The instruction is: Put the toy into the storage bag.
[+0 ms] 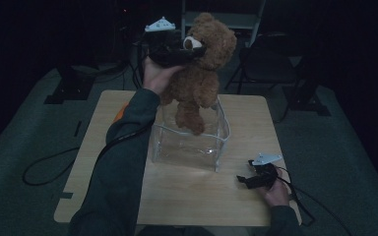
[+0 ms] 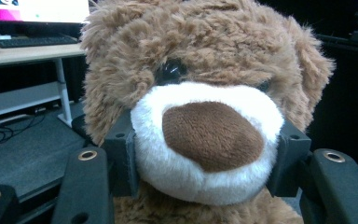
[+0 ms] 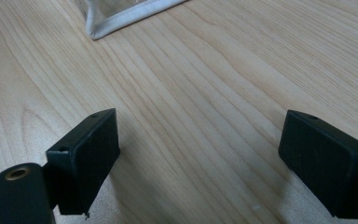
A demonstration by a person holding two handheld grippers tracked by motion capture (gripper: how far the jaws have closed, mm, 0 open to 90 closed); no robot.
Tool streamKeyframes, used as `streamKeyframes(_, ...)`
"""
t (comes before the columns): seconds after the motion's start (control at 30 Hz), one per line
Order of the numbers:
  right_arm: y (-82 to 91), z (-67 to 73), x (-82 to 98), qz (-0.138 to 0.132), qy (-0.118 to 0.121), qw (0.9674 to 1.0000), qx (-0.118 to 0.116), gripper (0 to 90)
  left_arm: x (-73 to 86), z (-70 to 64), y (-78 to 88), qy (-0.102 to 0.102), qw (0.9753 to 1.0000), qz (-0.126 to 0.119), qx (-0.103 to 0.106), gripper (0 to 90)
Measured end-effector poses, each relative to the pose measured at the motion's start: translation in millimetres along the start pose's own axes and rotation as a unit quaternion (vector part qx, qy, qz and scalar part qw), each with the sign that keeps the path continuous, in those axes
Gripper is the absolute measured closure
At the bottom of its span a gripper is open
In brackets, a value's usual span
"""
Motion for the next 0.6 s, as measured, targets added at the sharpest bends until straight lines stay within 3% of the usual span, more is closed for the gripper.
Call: streamKeyframes(0.6,-0.1,0.0,0.0,0.000,0.000,1.0000,0.000,11.5,9.8,-0.9,-14.7,0.002,0.9998,-0.004,0.020,41.3)
Point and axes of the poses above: each handheld gripper's, and its own axes: y roughly backward along the jaws, x roughly out of its underside, z roughly to its left, the point moved 1 cm from there along -y, roughly forward along the jaws, and after that the axes turned 15 degrees about x, right-handed, at the moved point
